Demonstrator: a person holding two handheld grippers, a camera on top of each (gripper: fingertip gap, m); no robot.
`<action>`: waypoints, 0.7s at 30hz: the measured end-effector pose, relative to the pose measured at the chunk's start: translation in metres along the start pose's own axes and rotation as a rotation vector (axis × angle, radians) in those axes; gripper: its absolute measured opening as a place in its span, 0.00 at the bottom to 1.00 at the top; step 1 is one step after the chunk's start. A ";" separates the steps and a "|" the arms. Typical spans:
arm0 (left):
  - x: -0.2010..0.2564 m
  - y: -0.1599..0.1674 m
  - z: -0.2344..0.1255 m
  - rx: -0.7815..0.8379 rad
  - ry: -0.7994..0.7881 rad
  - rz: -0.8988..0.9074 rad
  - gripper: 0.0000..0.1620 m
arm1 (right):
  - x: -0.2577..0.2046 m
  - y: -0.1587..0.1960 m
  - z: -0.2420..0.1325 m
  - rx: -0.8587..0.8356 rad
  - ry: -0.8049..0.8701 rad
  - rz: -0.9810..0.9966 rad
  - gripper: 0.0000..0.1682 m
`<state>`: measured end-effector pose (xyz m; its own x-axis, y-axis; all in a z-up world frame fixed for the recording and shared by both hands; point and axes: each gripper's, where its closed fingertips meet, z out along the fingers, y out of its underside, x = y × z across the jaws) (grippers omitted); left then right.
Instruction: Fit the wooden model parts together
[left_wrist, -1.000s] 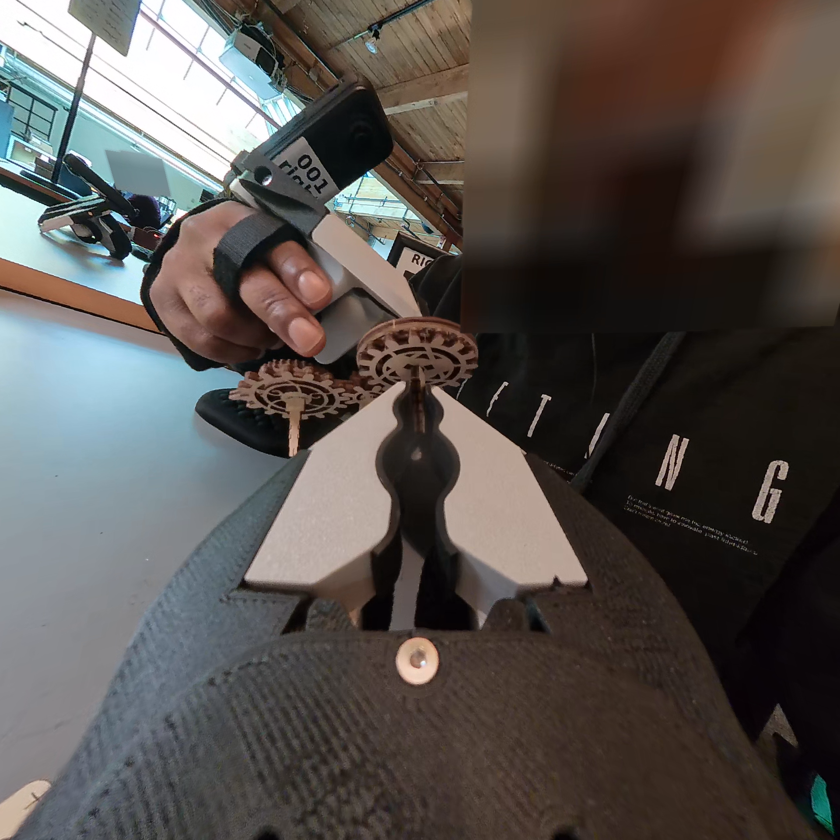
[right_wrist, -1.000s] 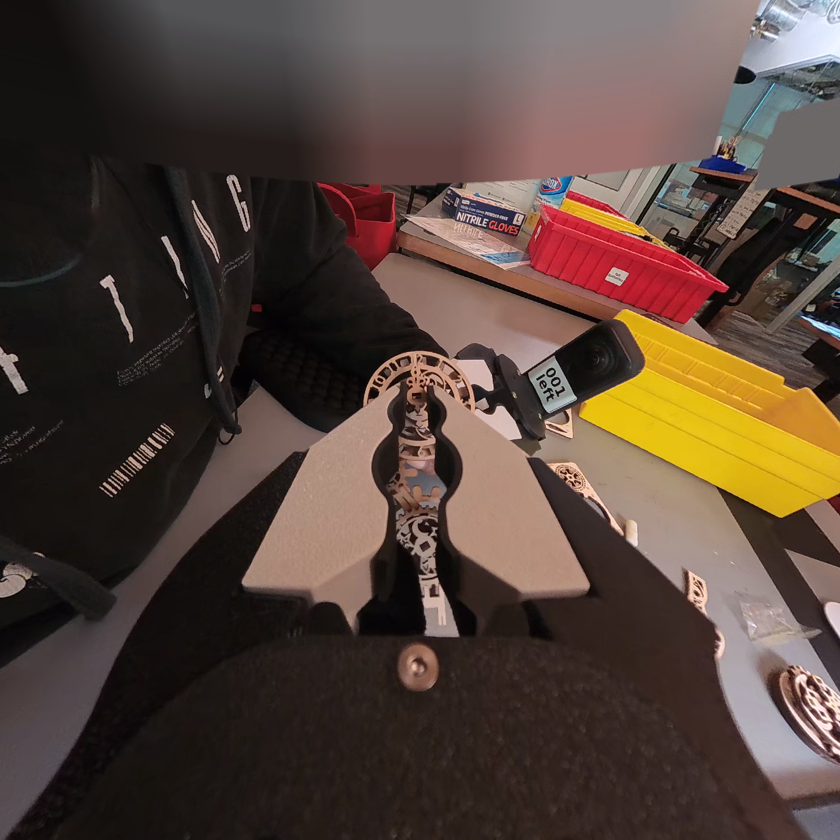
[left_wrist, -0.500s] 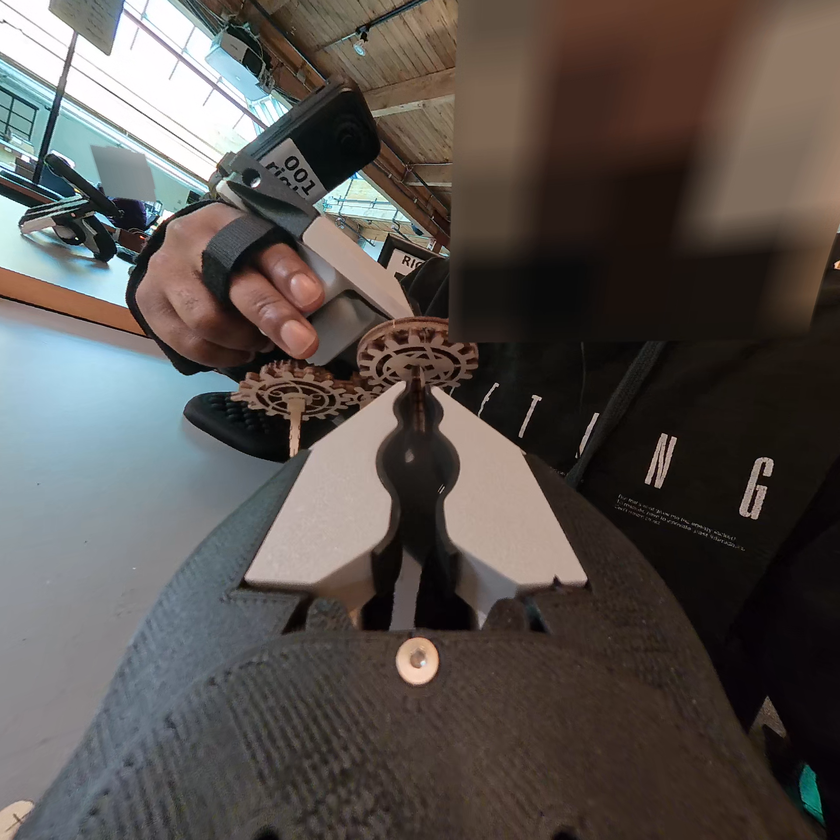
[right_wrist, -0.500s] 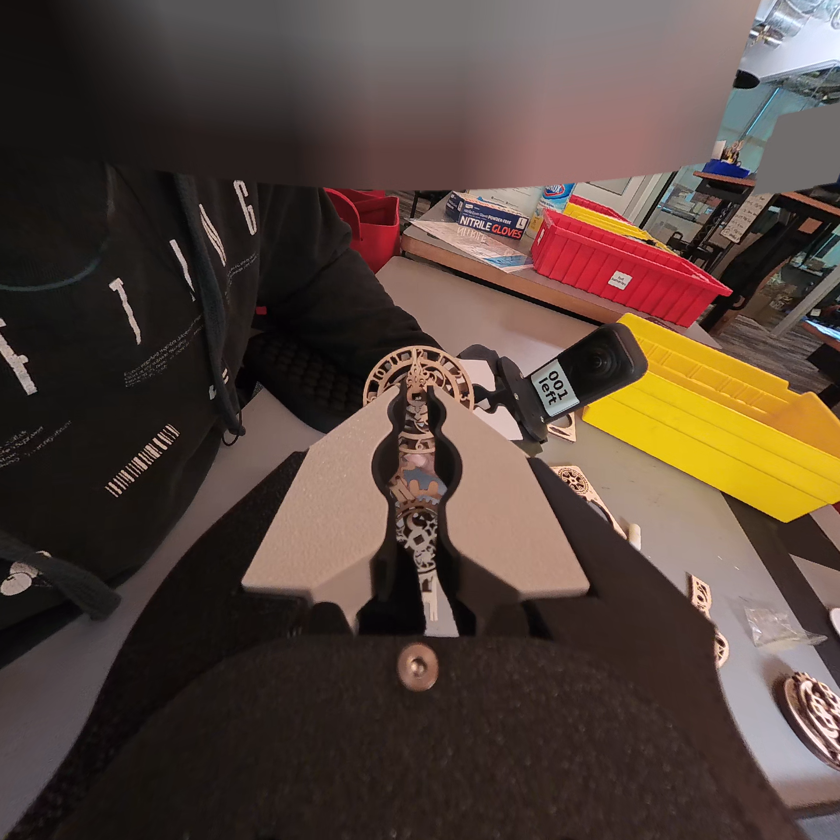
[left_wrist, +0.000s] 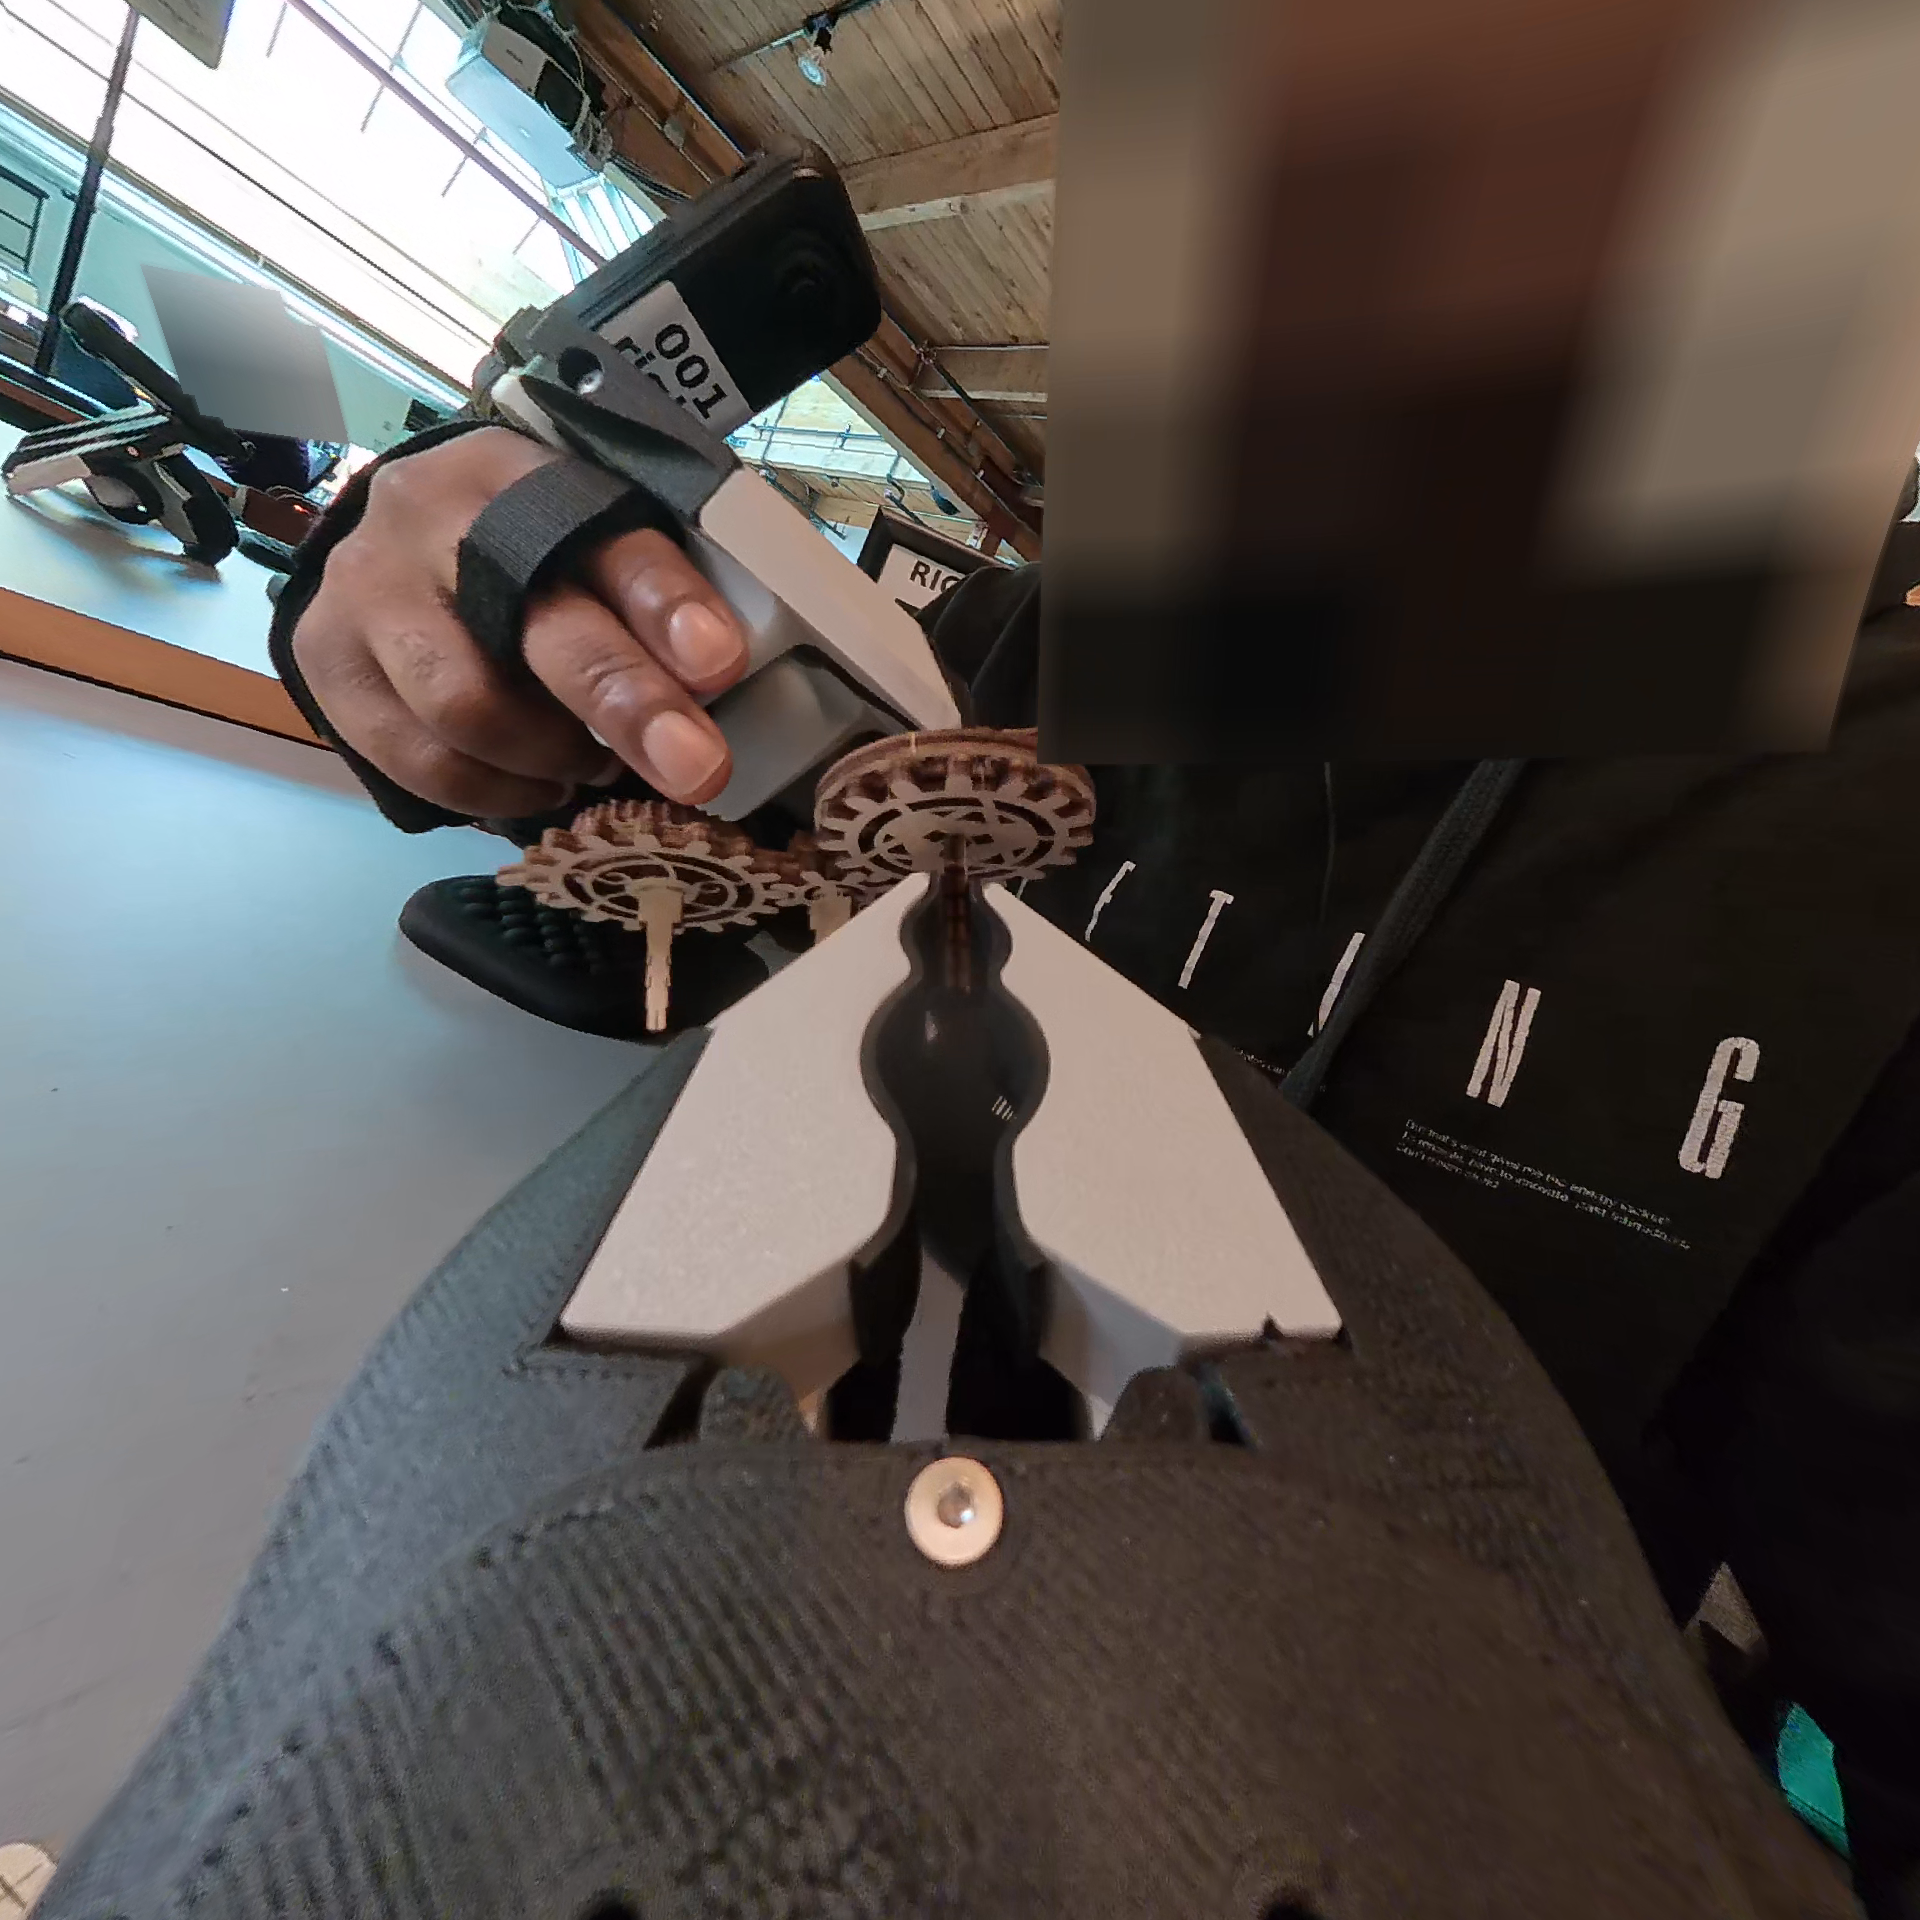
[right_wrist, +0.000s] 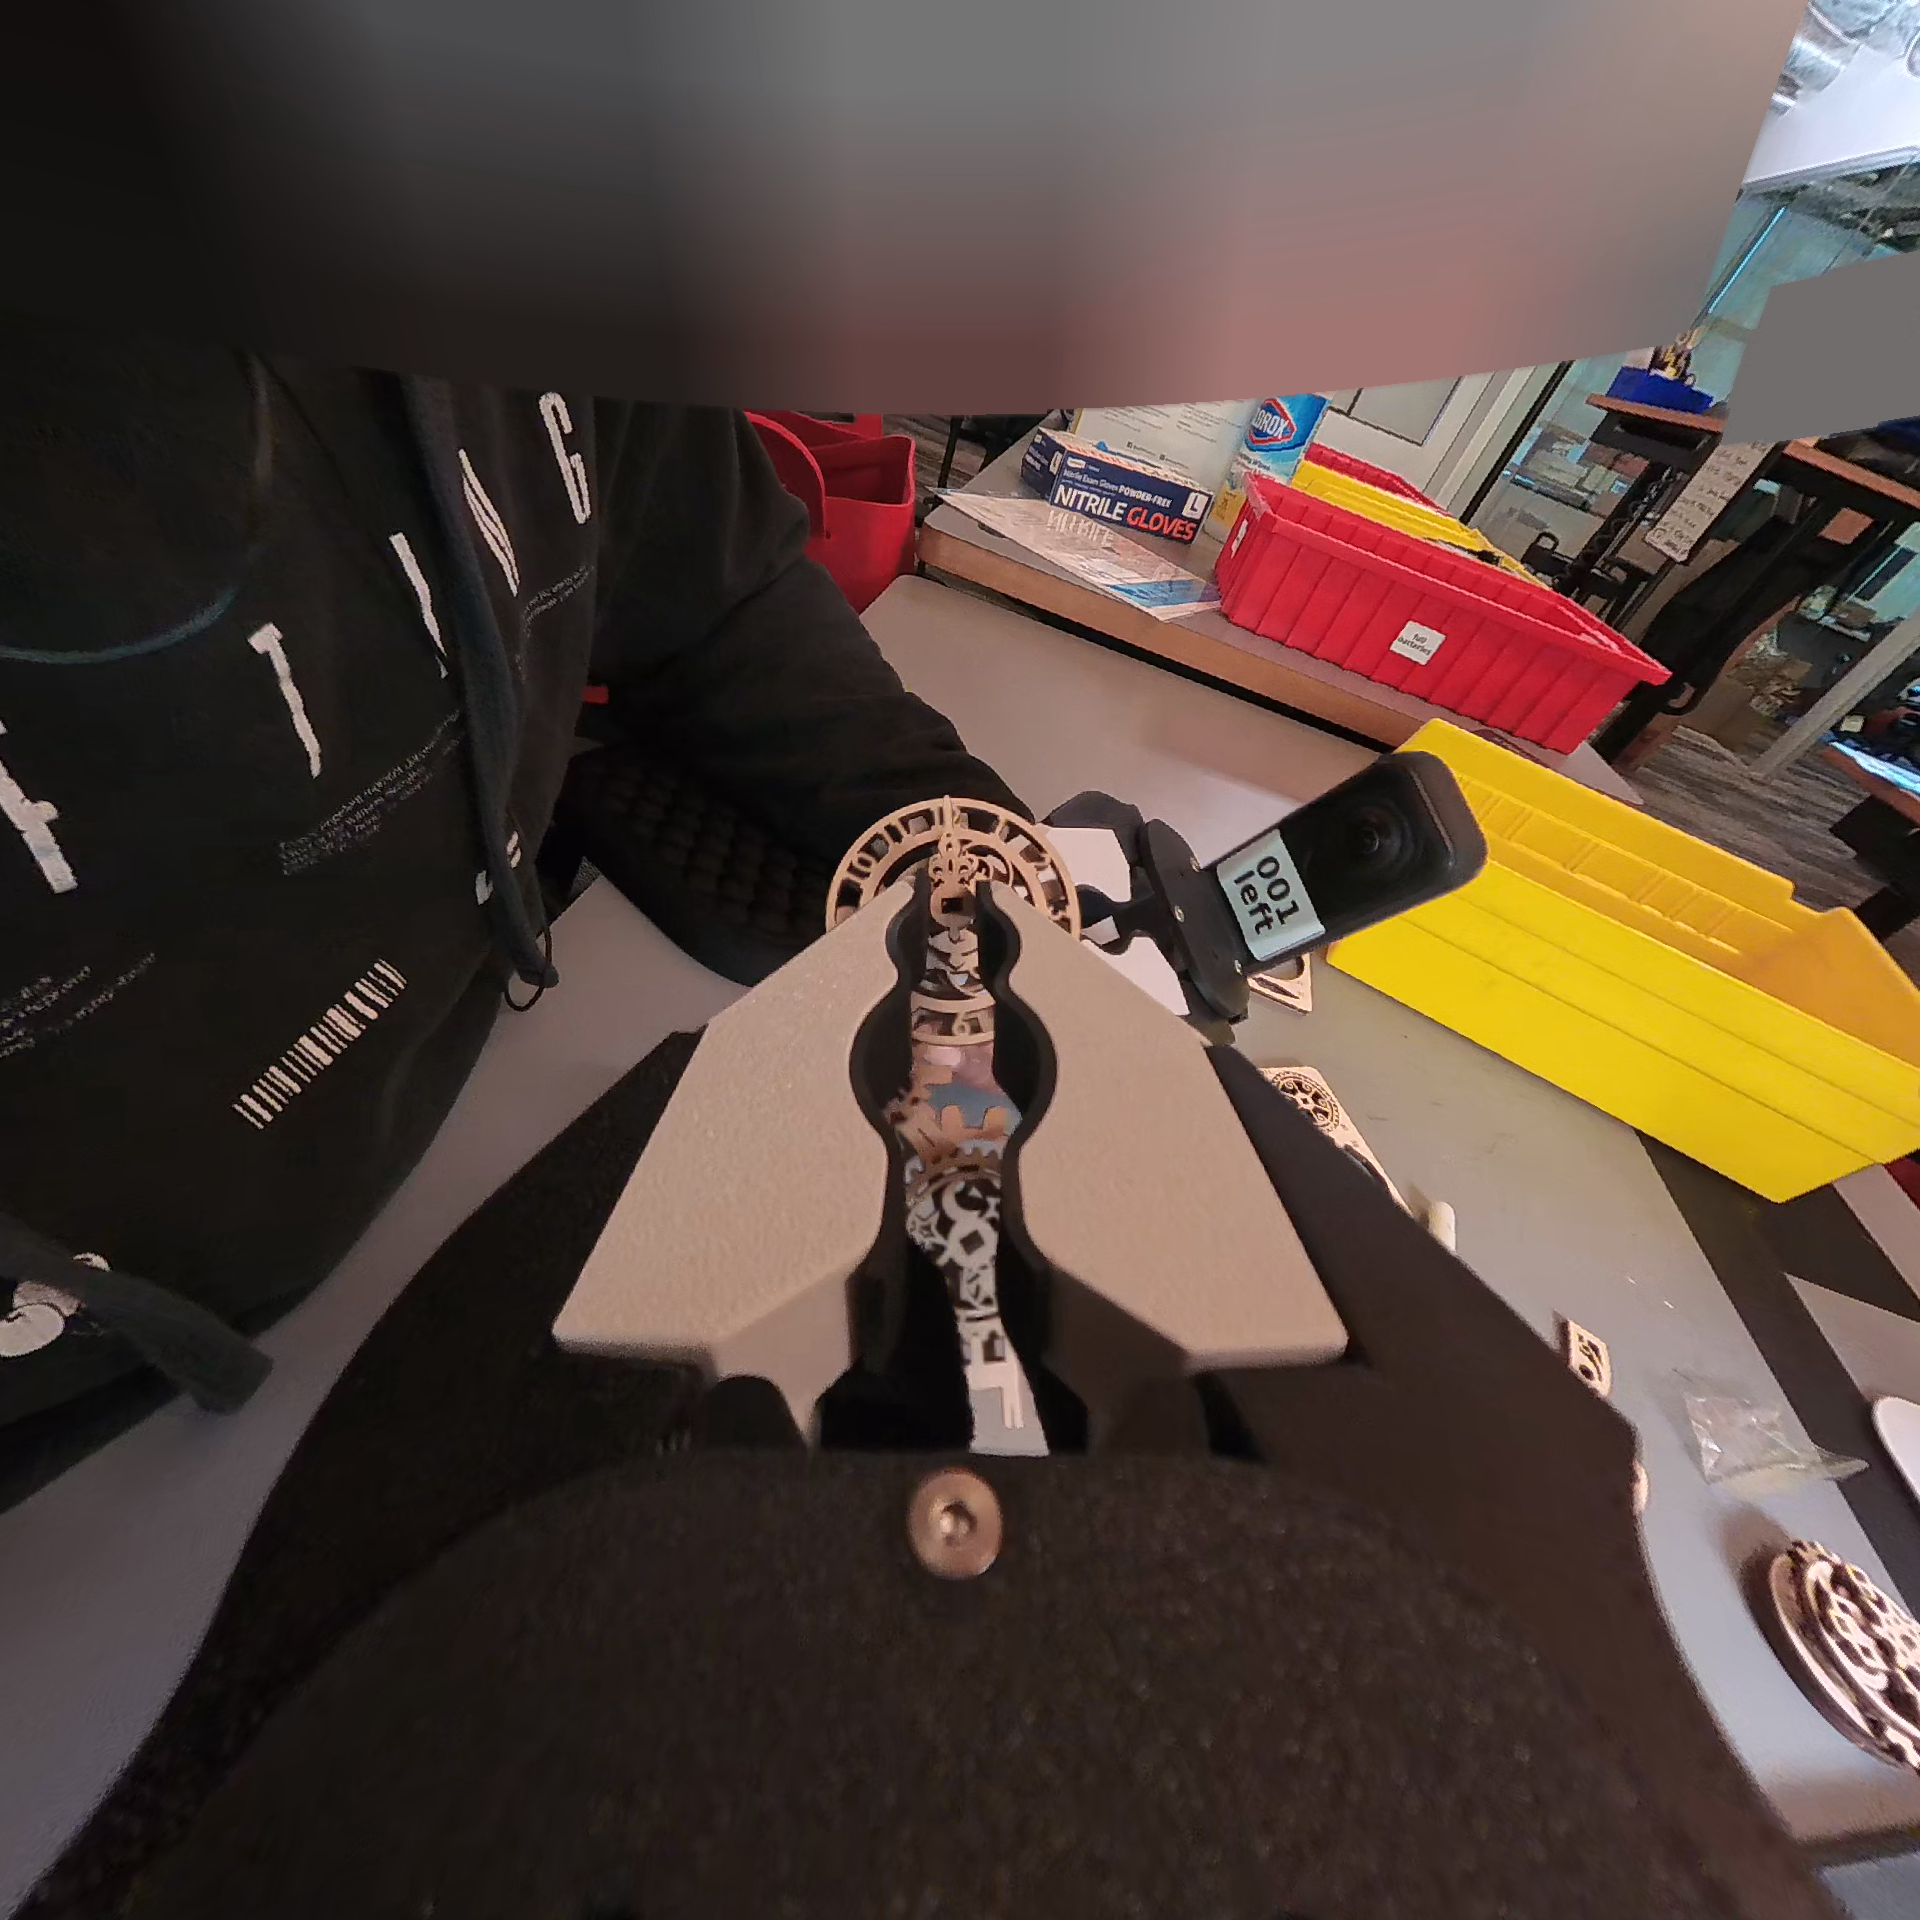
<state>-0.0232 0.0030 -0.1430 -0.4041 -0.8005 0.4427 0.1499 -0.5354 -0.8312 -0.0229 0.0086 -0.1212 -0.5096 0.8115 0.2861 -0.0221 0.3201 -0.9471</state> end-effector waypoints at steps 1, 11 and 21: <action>0.001 0.000 0.000 -0.003 0.006 -0.005 0.01 | 0.000 0.000 0.000 -0.001 -0.001 -0.001 0.04; 0.004 0.005 0.003 -0.031 0.050 -0.066 0.01 | -0.007 0.000 0.001 -0.008 -0.031 -0.015 0.04; -0.003 0.005 0.005 -0.021 0.051 -0.210 0.01 | -0.005 0.005 -0.007 -0.001 -0.038 -0.004 0.04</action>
<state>-0.0162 0.0016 -0.1466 -0.4692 -0.6574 0.5896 0.0389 -0.6824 -0.7300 -0.0148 0.0094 -0.1267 -0.5414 0.7913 0.2841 -0.0231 0.3238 -0.9459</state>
